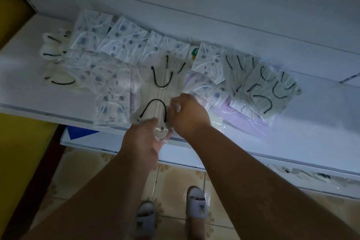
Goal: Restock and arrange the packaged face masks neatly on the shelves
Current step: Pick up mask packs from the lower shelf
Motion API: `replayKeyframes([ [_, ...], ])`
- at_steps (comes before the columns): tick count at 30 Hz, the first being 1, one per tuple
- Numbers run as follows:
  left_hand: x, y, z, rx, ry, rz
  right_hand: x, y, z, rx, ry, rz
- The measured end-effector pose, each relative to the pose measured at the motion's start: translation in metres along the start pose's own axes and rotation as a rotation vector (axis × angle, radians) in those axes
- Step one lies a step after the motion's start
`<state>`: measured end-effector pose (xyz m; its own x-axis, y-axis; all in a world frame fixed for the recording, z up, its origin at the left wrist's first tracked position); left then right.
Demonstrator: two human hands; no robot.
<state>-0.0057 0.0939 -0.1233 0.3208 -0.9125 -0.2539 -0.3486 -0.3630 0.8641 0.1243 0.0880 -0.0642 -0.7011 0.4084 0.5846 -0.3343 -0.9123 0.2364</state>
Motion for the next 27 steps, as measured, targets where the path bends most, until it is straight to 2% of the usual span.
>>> replayKeyframes([
  [3,-0.004,0.002,0.001,0.035,-0.034,0.026,0.006,0.017,-0.008,-0.007,-0.025,0.020],
  [6,-0.008,0.002,0.004,0.049,-0.025,0.045,0.008,0.023,-0.002,-0.112,-0.061,0.064],
  [8,-0.011,0.001,0.007,0.064,-0.029,0.051,0.008,0.011,0.000,-0.067,-0.004,0.081],
  [11,-0.015,0.003,0.005,0.099,-0.033,0.040,0.007,-0.006,-0.005,0.089,0.033,0.068],
  [13,-0.017,0.003,0.006,0.096,-0.023,0.035,0.005,-0.004,-0.007,0.089,-0.019,0.062],
  [16,-0.021,0.001,0.013,0.035,-0.023,0.041,0.006,0.010,-0.010,-0.021,-0.103,0.058],
  [20,-0.024,-0.002,0.019,-0.037,-0.079,0.011,-0.002,0.022,-0.002,-0.308,-0.216,-0.070],
  [22,-0.024,0.000,0.020,-0.031,-0.095,-0.007,-0.014,0.028,-0.005,-0.415,-0.391,-0.266],
  [24,-0.019,0.007,0.016,0.029,-0.101,-0.008,-0.020,0.032,-0.022,-0.419,-0.835,-0.484],
  [26,-0.008,0.015,0.008,0.136,-0.112,0.006,-0.017,0.033,-0.034,-0.379,-1.215,-0.570],
  [27,-0.001,0.020,0.002,0.193,-0.116,0.019,-0.017,0.034,-0.032,-0.384,-1.296,-0.567],
])
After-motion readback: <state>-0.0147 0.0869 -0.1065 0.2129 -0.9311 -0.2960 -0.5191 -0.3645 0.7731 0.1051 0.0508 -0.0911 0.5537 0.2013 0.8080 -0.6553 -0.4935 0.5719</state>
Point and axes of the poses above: each hand's wrist, its own y-axis away from the middle knuckle, its own z-axis out of the back of the hand, x = y × z, the point moved 7 cm from there along -y, towards the middle knuckle, and after that the axes turned 11 degrees about z, right-handed, at the moved point
